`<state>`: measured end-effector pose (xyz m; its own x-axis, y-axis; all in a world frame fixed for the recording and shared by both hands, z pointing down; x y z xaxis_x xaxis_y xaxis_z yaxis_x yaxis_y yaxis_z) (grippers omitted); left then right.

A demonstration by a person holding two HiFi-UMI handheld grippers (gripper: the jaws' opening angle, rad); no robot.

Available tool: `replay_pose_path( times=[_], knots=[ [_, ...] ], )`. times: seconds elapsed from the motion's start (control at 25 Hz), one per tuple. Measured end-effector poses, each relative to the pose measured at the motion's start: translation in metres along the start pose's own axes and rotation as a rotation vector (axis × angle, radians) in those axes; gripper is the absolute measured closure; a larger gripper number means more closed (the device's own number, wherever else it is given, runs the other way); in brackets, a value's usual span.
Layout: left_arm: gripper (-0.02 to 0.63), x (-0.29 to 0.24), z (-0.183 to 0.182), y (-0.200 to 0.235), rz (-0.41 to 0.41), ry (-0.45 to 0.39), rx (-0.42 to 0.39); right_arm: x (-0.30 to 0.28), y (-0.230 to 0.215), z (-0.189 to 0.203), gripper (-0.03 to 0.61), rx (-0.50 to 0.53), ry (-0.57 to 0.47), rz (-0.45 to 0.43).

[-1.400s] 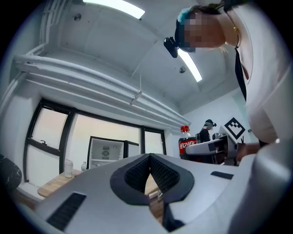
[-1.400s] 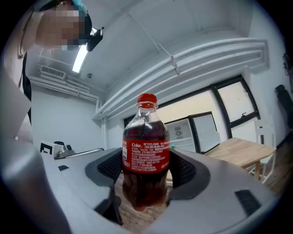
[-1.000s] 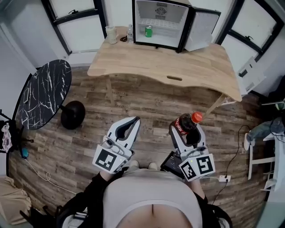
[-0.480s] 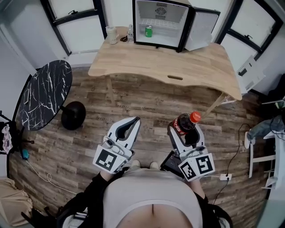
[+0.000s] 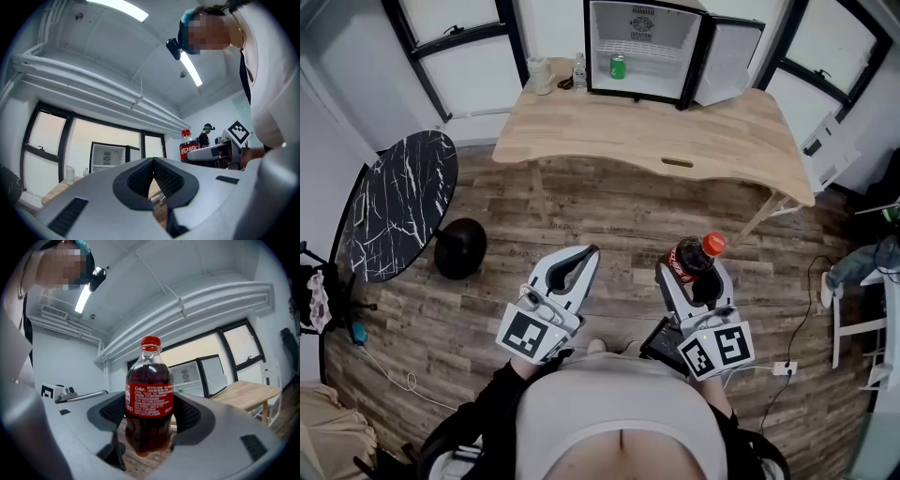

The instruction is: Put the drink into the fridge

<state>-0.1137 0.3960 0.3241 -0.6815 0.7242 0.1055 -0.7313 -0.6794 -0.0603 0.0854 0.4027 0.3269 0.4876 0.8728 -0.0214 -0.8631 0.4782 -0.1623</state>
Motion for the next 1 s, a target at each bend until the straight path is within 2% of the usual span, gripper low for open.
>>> replay_pose_path(
  times=[0.4,0.56,0.84,1.0],
  knots=[
    [0.609,-0.015,0.01,0.014,0.055,0.027,0.008,-0.013,-0.006,0.004,0.255,-0.011,0.005,0.042],
    [0.609,-0.033,0.017,0.025,0.036,0.018,0.013,-0.03,-0.022,0.005,0.255,-0.007,0.001,0.038],
    [0.609,-0.091,0.025,0.055,0.021,0.023,0.008,-0.085,-0.068,-0.006,0.255,0.001,-0.007,0.008],
    [0.609,-0.133,0.024,0.082,-0.003,-0.015,-0.012,-0.124,-0.098,-0.018,0.255,0.009,-0.008,-0.018]
  ],
)
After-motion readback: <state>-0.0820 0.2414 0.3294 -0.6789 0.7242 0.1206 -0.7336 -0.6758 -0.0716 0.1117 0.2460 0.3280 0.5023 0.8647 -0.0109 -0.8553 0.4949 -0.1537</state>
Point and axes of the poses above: the fingertips, and each gripper's own axes: x backward along the fingers, y to its left, z out of its underside, the point moved 5 cm from there along x, backward along the fingers, and after that the axes turned 5 degrees about y, right-handed, at the moved point
